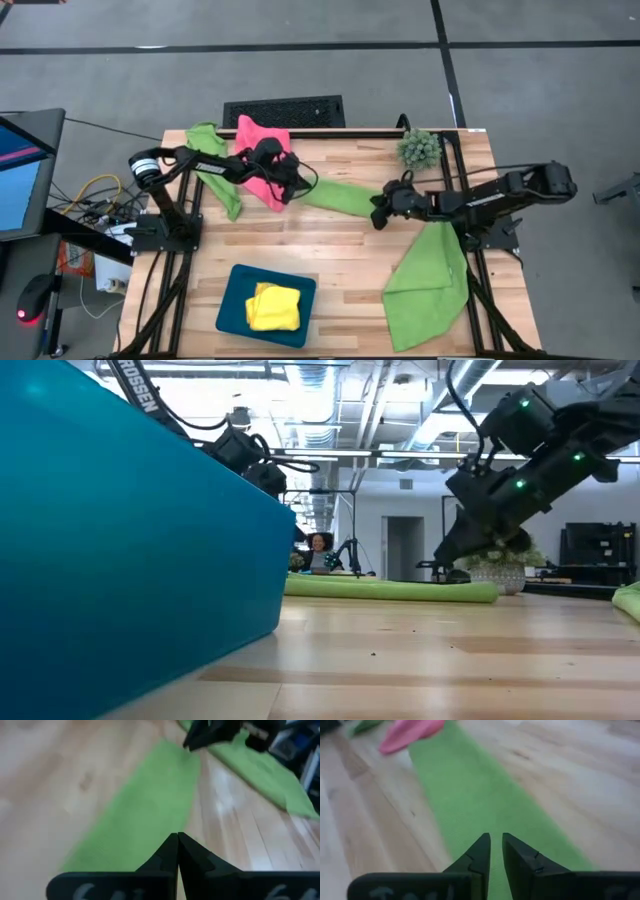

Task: Fold microfiber towels
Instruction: Fold the top right green microfiber towel

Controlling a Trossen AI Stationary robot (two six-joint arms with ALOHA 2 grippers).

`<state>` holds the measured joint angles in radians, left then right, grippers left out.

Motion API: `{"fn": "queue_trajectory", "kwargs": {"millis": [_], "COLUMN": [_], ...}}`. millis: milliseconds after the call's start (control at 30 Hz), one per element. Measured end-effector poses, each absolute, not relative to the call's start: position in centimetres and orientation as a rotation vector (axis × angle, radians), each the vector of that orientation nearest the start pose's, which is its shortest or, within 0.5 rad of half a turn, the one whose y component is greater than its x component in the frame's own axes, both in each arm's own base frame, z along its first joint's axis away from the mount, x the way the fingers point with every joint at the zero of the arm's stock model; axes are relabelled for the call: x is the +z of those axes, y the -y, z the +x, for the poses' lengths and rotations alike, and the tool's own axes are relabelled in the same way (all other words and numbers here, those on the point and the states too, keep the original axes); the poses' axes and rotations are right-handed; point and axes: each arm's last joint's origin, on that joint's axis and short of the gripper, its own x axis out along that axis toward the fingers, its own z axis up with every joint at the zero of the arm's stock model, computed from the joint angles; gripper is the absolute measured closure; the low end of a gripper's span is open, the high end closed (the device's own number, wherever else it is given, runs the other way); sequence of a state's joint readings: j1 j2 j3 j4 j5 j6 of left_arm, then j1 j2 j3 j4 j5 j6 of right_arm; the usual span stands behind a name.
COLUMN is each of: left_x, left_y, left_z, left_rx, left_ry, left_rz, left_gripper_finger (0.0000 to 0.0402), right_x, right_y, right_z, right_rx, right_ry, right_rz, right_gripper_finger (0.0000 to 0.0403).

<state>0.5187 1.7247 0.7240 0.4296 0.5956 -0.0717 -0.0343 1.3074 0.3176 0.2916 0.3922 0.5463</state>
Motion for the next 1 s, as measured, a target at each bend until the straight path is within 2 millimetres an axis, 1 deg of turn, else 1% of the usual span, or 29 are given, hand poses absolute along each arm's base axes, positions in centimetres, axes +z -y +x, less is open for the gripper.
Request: {"fn": "queue_trajectory", "kwargs": {"millis": [67, 167, 233, 367, 500, 700, 867, 1000], "left_x": [13.4, 12.9, 12.4, 11.5, 10.7, 10.4, 10.3, 9.5], "left_y": [-13.7, -12.9, -12.5, -12.1, -11.8, -11.7, -11.7, -11.8], "left_z": [28.6, 28.4, 28.1, 27.5, 26.9, 26.5, 26.5, 26.5], "left_rx": [-0.045, -0.02, 0.01, 0.078, 0.096, 0.093, 0.116, 0.116], "left_ry": [-0.503, -0.491, -0.515, -0.556, -0.589, -0.603, -0.62, -0.638], "left_rz": [-0.36, -0.338, -0.325, -0.282, -0.278, -0.252, -0.216, -0.214], "left_gripper_finger": [0.0401, 0.0401, 0.0401, 0.0401, 0.0401, 0.0401, 0.0401, 0.0401], "right_x": [12.0, 11.0, 10.3, 9.0, 8.3, 8.1, 8.3, 8.5], "right_y": [1.2, 0.3, -0.2, -0.8, -1.3, -1.7, -1.4, -1.4], "right_z": [20.9, 20.9, 20.9, 20.9, 21.0, 20.9, 21.0, 21.0], "right_rx": [-0.61, -0.635, -0.647, -0.66, -0.699, -0.732, -0.723, -0.714], "right_ry": [-0.571, -0.591, -0.616, -0.66, -0.65, -0.623, -0.616, -0.613], "right_rz": [0.392, 0.405, 0.406, 0.422, 0.441, 0.453, 0.454, 0.464], "right_gripper_finger": [0.0329, 0.0329, 0.0329, 0.0329, 0.0329, 0.0329, 0.0329, 0.0329]}}
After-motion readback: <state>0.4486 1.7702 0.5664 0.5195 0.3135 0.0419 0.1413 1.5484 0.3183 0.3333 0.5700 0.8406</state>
